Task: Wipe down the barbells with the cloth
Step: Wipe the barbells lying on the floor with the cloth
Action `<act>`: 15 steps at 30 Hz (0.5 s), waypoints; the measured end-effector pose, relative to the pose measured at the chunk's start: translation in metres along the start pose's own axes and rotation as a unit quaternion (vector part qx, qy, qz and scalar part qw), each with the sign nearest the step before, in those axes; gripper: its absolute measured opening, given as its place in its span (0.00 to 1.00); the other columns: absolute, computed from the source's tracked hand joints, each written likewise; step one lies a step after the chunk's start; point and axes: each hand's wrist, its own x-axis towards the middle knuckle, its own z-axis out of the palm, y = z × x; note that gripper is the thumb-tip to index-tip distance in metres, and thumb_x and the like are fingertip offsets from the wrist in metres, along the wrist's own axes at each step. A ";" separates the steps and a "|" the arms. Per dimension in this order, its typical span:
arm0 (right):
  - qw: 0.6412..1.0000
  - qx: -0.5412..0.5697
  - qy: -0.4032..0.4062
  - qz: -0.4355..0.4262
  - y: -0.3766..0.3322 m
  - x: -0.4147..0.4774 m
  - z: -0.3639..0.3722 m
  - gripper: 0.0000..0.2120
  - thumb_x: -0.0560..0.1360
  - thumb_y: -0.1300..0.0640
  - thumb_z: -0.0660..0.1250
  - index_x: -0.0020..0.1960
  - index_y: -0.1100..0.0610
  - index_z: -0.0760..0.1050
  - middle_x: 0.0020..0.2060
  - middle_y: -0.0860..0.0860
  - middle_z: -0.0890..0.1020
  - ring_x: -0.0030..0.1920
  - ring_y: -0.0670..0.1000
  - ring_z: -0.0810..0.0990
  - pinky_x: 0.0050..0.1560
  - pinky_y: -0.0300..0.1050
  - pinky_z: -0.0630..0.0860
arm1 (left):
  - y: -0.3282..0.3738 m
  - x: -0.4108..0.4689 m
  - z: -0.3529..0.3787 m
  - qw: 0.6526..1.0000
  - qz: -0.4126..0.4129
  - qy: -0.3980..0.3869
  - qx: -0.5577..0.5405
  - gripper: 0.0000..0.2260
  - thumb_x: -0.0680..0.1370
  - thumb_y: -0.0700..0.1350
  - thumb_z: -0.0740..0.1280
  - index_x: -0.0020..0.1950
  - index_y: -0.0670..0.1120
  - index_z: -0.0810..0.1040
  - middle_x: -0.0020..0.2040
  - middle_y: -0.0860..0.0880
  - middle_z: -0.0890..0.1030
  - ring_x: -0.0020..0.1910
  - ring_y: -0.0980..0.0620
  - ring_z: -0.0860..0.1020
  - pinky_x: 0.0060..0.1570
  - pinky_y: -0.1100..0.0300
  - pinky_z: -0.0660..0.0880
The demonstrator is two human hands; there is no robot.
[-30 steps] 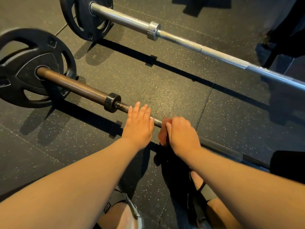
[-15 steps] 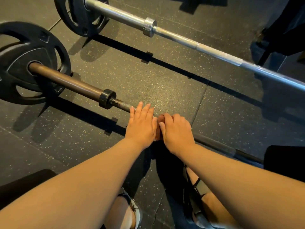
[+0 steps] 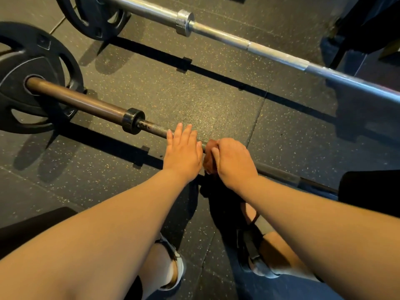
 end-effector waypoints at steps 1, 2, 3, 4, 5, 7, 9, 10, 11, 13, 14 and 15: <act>0.998 0.023 -0.037 0.043 0.001 0.014 -0.011 0.18 0.86 0.49 0.51 0.58 0.61 0.72 0.55 0.62 0.79 0.56 0.65 0.78 0.56 0.58 0.71 | 0.001 -0.001 -0.001 1.000 0.003 -0.006 0.000 0.24 0.87 0.50 0.46 0.82 0.43 0.56 0.84 0.46 0.51 0.82 0.44 0.41 0.79 0.43 0.36; 0.991 0.053 -0.082 0.092 0.003 0.027 -0.019 0.19 0.87 0.48 0.49 0.60 0.61 0.71 0.58 0.62 0.79 0.59 0.64 0.78 0.59 0.58 0.71 | 0.001 -0.002 -0.001 1.000 0.007 -0.011 -0.001 0.24 0.87 0.50 0.46 0.82 0.43 0.56 0.84 0.47 0.52 0.82 0.44 0.41 0.79 0.44 0.37; 0.981 0.073 -0.121 0.135 0.006 0.037 -0.023 0.20 0.87 0.48 0.47 0.62 0.61 0.71 0.60 0.63 0.79 0.62 0.64 0.78 0.63 0.58 0.71 | 0.002 -0.002 -0.002 1.000 0.011 -0.013 -0.003 0.24 0.87 0.50 0.47 0.82 0.44 0.56 0.84 0.47 0.52 0.82 0.44 0.41 0.79 0.44 0.38; 0.978 0.065 -0.127 0.152 0.007 0.039 -0.023 0.21 0.87 0.48 0.46 0.64 0.61 0.71 0.61 0.63 0.79 0.63 0.64 0.77 0.64 0.57 0.71 | 0.005 -0.002 -0.002 1.000 0.010 -0.016 -0.010 0.24 0.87 0.49 0.47 0.82 0.44 0.56 0.84 0.47 0.52 0.82 0.44 0.41 0.79 0.44 0.38; 0.983 0.035 -0.104 0.148 0.004 0.034 -0.021 0.20 0.87 0.49 0.47 0.64 0.60 0.71 0.61 0.62 0.79 0.62 0.65 0.77 0.62 0.57 0.70 | 0.009 -0.001 -0.002 1.000 0.005 -0.021 -0.022 0.23 0.87 0.49 0.47 0.82 0.44 0.55 0.84 0.48 0.51 0.82 0.44 0.40 0.79 0.45 0.37; 0.995 -0.007 0.016 0.101 -0.001 0.010 -0.005 0.19 0.86 0.49 0.50 0.63 0.60 0.74 0.57 0.61 0.79 0.58 0.65 0.78 0.56 0.57 0.72 | 0.018 -0.002 -0.001 0.998 -0.014 -0.030 -0.046 0.23 0.87 0.48 0.46 0.82 0.44 0.55 0.84 0.47 0.50 0.82 0.44 0.38 0.79 0.46 0.36; 0.996 -0.023 0.066 0.053 -0.004 -0.013 0.009 0.19 0.84 0.49 0.54 0.66 0.58 0.76 0.55 0.59 0.80 0.54 0.64 0.77 0.57 0.57 0.72 | 0.024 -0.004 0.000 0.997 -0.023 -0.028 -0.064 0.23 0.87 0.48 0.46 0.82 0.44 0.54 0.84 0.47 0.49 0.82 0.45 0.37 0.79 0.46 0.35; 0.996 -0.044 0.075 0.033 -0.001 -0.017 0.011 0.19 0.83 0.50 0.56 0.68 0.57 0.75 0.54 0.58 0.80 0.54 0.63 0.77 0.59 0.58 0.72 | 0.025 -0.006 0.001 0.997 -0.022 -0.027 -0.067 0.23 0.87 0.48 0.46 0.83 0.44 0.54 0.84 0.48 0.49 0.82 0.45 0.37 0.79 0.46 0.36; 0.996 -0.060 0.070 0.012 0.005 -0.016 0.010 0.20 0.82 0.50 0.58 0.70 0.56 0.74 0.54 0.58 0.80 0.53 0.62 0.77 0.60 0.58 0.72 | 0.025 -0.008 0.001 0.997 -0.017 -0.026 -0.064 0.23 0.87 0.48 0.47 0.83 0.45 0.54 0.84 0.48 0.49 0.82 0.45 0.37 0.79 0.45 0.36; 0.994 -0.087 0.046 -0.038 0.026 -0.018 0.004 0.21 0.82 0.49 0.56 0.70 0.57 0.74 0.51 0.59 0.79 0.51 0.63 0.78 0.56 0.57 0.73 | 0.022 -0.011 0.001 0.998 -0.007 -0.032 -0.060 0.24 0.87 0.49 0.47 0.83 0.45 0.53 0.84 0.49 0.48 0.82 0.45 0.37 0.79 0.46 0.36; 0.992 -0.100 0.047 -0.059 0.037 -0.023 0.000 0.22 0.81 0.49 0.56 0.68 0.60 0.74 0.51 0.60 0.79 0.50 0.64 0.78 0.55 0.58 0.74 | 0.021 -0.013 0.001 0.997 -0.005 -0.040 -0.061 0.24 0.87 0.49 0.47 0.83 0.46 0.52 0.84 0.49 0.48 0.82 0.46 0.37 0.79 0.46 0.36; 0.990 -0.105 0.064 -0.066 0.049 -0.029 -0.001 0.21 0.81 0.51 0.58 0.66 0.64 0.75 0.52 0.61 0.79 0.51 0.65 0.78 0.56 0.59 0.75 | 0.021 -0.013 0.000 0.997 -0.004 -0.047 -0.062 0.24 0.87 0.49 0.46 0.83 0.46 0.51 0.84 0.49 0.47 0.82 0.46 0.37 0.79 0.47 0.35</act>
